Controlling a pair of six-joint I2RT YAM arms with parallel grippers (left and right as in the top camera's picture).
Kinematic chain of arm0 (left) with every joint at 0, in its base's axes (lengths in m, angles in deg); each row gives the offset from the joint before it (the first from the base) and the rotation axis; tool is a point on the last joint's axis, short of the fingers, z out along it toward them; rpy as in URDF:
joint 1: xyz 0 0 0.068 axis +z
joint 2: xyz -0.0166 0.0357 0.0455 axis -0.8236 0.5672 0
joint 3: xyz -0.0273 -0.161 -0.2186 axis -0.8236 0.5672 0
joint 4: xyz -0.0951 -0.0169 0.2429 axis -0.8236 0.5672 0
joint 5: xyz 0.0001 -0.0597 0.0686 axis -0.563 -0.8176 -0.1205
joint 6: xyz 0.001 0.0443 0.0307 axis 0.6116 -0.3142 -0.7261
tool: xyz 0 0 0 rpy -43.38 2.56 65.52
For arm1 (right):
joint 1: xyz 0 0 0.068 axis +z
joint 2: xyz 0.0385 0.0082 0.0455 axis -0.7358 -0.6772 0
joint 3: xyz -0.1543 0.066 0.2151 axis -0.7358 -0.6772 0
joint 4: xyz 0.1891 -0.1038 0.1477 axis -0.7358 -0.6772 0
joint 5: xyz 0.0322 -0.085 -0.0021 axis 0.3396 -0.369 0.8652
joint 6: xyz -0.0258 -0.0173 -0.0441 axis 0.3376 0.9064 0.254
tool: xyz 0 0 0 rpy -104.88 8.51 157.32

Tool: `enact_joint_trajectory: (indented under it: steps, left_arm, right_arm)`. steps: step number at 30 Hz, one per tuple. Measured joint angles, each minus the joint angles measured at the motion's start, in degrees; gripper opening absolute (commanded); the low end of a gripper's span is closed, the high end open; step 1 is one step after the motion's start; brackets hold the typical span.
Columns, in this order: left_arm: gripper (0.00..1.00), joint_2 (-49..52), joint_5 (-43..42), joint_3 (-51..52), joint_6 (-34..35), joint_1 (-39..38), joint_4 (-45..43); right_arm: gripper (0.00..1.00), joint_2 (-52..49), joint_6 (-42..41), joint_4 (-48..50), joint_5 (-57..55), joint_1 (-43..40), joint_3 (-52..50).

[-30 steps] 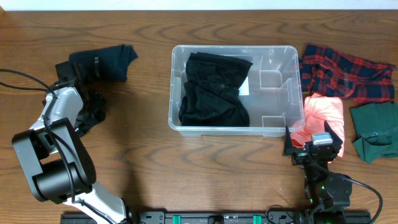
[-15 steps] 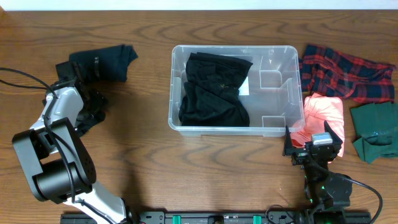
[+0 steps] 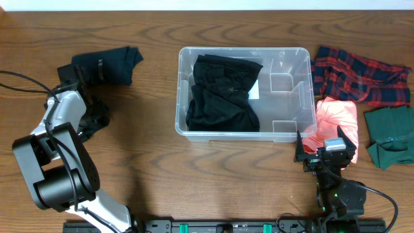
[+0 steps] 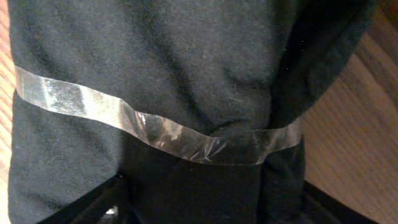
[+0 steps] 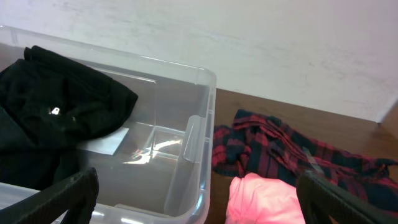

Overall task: Pack container
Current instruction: 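Grasp the taped rolled black garment with the left gripper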

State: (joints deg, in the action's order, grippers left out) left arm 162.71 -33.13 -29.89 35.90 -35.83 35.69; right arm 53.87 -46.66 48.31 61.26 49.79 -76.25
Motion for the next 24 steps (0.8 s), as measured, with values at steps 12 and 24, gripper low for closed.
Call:
enact_joint_trajectory:
  steps: [12,24]
  left_arm:
    - [0.33,0.0,0.0,0.0,-0.3,0.0,0.0]
    - [0.06,-0.1,0.6,-0.4,-0.9,0.2,1.2]
  right_arm:
    - [0.99,0.0,0.0,0.0,0.0,0.0,0.0]
    - [0.99,0.0,0.0,0.0,0.0,0.0,0.0]
